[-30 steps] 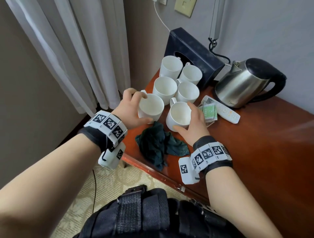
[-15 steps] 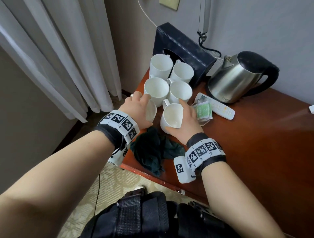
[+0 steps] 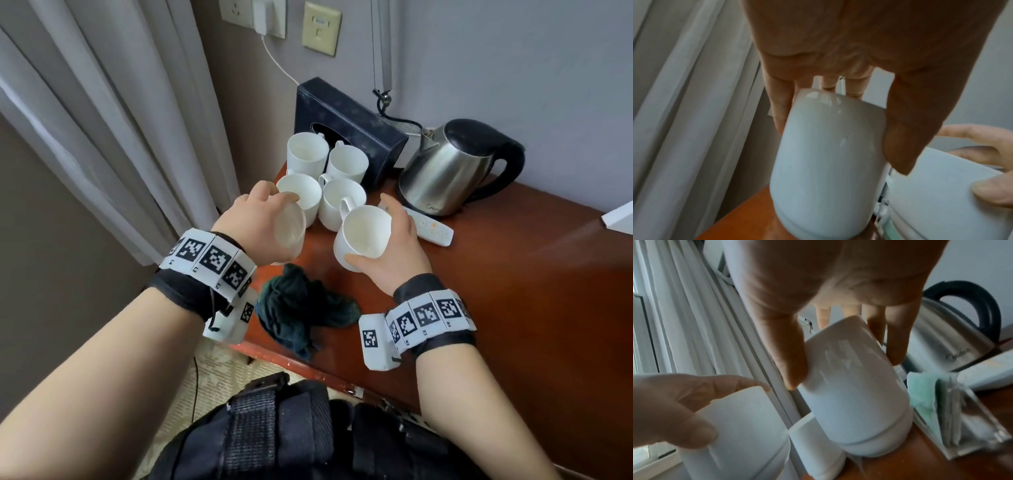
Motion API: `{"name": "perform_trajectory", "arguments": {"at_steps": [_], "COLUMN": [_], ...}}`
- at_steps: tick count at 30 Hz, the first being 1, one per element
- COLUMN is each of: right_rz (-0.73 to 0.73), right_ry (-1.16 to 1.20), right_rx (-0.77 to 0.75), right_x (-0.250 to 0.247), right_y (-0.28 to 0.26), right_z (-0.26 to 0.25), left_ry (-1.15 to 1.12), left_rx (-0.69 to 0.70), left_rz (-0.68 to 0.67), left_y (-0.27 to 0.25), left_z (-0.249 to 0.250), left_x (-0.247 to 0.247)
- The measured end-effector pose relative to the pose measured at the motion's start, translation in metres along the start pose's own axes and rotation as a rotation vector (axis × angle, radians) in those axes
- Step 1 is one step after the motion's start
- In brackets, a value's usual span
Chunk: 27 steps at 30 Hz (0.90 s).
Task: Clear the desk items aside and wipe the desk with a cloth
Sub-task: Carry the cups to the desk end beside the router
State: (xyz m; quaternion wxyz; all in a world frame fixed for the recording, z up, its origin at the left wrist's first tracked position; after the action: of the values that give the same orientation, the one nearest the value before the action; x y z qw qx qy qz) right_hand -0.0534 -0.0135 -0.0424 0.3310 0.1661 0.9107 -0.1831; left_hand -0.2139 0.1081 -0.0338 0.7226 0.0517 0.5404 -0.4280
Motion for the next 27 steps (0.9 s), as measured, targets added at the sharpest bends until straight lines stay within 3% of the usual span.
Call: {"name": "perform_trajectory", "arguments": {"at_steps": [11,19,27], "right_rz": [0.143,0.192,0.15], "right_ry": [-0.094,-0.102,-0.209], "right_rx": [-0.048,-0.073,-0.018], "right_x": [-0.101,-0.203,-0.29], "right_y": [-0.085,-0.166,-0.226], "right_z": [0.035,0.109,0.194], "left_ry": [0.031,0.098,0.229], "left_rx": [0.244,0.442,0.642], "left_rz": [0.084,0.006,-0.015], "left_y": [-0.026,-0.032,-0.04], "left_z": [0.136,0.272,0.408], "left_x": [0.015,0.068,0.121]}}
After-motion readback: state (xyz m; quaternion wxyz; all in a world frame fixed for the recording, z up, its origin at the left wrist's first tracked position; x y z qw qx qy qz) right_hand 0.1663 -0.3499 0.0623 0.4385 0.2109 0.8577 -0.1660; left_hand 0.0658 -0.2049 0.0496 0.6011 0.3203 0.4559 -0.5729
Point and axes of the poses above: each hand's wrist, its own y-axis towards the middle knuckle, its own x-axis out of the palm, z = x × y, the point moved 8 cm from there along y, towards the middle knuckle, and after that the axes turned 13 degrees about -z, right-handed, at the moved point
